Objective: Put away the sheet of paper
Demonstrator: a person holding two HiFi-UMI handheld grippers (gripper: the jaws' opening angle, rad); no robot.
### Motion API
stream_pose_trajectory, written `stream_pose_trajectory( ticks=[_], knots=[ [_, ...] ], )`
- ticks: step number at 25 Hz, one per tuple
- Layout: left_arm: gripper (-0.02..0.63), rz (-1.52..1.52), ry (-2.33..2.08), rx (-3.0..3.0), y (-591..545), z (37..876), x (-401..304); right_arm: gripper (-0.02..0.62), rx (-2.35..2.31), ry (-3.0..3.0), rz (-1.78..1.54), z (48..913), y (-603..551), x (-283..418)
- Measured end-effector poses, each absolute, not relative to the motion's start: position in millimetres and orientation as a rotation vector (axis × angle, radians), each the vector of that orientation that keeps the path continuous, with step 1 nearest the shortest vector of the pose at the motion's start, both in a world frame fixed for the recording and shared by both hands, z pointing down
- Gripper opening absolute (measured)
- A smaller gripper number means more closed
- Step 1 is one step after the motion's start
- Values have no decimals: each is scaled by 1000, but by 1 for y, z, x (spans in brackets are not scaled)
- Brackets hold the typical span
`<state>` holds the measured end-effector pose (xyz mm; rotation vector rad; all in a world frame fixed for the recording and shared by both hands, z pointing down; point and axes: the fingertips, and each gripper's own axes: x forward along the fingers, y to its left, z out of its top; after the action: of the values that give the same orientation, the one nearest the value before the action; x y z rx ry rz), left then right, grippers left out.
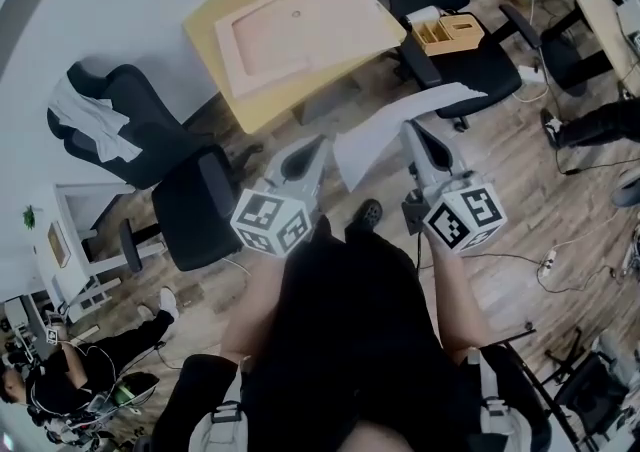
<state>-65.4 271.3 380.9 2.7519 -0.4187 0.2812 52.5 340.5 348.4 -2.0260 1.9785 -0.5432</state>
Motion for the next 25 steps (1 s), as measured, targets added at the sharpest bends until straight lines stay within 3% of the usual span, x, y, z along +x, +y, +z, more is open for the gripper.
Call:
stream_pose_trajectory(
  ticks=[8,25],
  knots=[
    [11,320,-389,2736,241,395,-58,2,-2035,1936,-611,362,307,65],
    [11,232,-256,2748,60,383,-22,2,-2179,1859,-622,347,150,97]
  ],
)
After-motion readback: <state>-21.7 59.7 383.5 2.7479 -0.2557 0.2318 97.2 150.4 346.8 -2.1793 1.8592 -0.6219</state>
